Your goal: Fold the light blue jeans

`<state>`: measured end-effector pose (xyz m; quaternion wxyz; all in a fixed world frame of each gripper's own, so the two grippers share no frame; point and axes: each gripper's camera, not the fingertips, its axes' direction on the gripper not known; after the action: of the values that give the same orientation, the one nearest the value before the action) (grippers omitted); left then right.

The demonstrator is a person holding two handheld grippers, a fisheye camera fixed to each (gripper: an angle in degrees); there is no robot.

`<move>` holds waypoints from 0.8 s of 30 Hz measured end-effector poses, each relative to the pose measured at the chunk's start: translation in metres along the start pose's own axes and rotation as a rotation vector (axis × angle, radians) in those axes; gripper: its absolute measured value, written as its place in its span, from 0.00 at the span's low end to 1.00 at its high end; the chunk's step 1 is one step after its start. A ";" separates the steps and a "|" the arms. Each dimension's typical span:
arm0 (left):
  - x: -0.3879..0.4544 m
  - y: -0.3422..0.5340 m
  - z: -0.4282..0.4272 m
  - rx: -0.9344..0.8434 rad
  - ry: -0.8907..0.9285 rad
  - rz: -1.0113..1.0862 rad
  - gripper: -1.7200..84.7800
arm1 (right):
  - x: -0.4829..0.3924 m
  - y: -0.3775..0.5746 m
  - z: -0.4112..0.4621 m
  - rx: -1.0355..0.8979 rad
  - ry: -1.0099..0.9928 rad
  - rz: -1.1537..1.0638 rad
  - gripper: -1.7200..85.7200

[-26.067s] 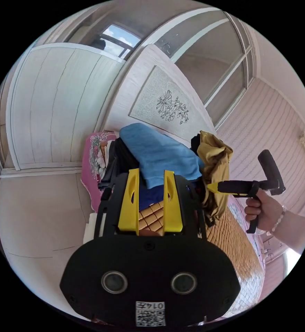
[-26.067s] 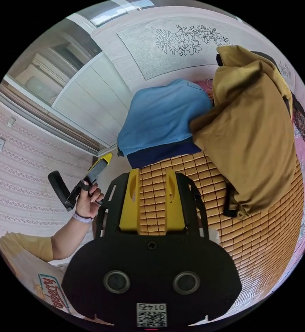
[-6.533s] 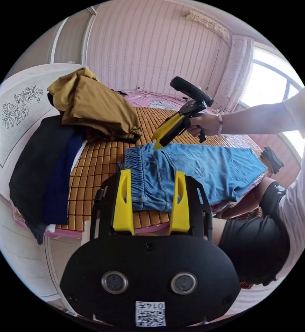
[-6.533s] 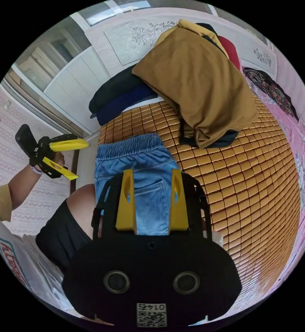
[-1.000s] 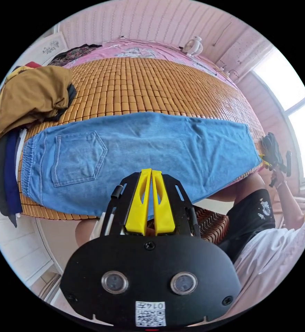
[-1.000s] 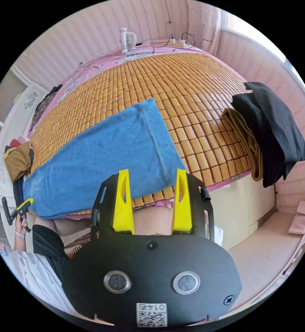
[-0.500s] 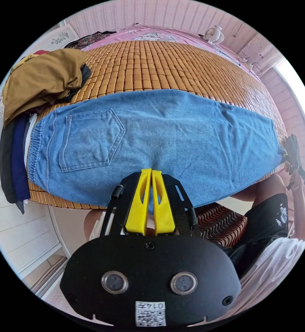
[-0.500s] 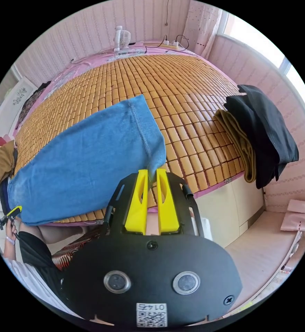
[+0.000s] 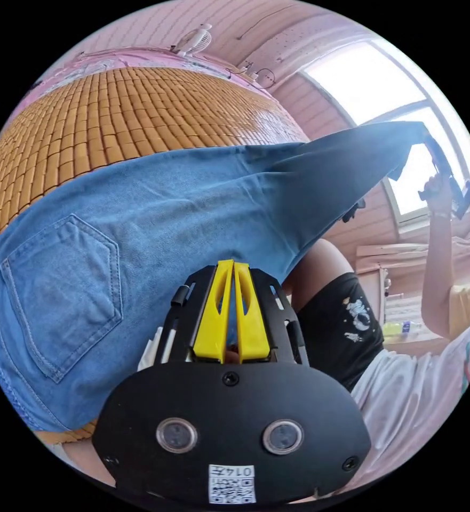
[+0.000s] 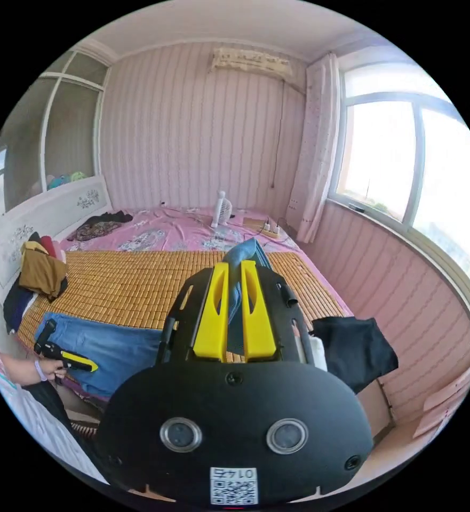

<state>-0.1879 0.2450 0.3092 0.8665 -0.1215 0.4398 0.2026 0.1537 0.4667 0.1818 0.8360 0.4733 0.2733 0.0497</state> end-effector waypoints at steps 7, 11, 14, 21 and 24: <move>-0.019 0.062 -0.088 0.160 -0.057 -0.123 0.01 | -0.187 -0.018 0.030 -0.073 -0.652 -0.404 0.09; -0.046 0.104 -0.131 0.174 -0.177 -0.262 0.01 | -0.302 0.044 0.108 -0.419 -0.978 -0.507 0.11; -0.055 0.123 -0.148 0.186 -0.238 -0.322 0.01 | -0.336 0.077 0.148 -0.651 -1.044 -0.499 0.12; -0.051 0.105 -0.115 0.213 -0.177 -0.338 0.10 | -0.351 0.054 0.196 -0.772 -0.992 -0.432 0.10; -0.044 0.092 -0.095 0.163 -0.244 -0.321 0.12 | -0.378 0.031 0.219 -0.777 -0.930 -0.459 0.10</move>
<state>-0.3204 0.2790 0.2865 0.9414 -0.0941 0.3217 0.0388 -0.0503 0.1866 0.4502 0.9669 0.0381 -0.0609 -0.2450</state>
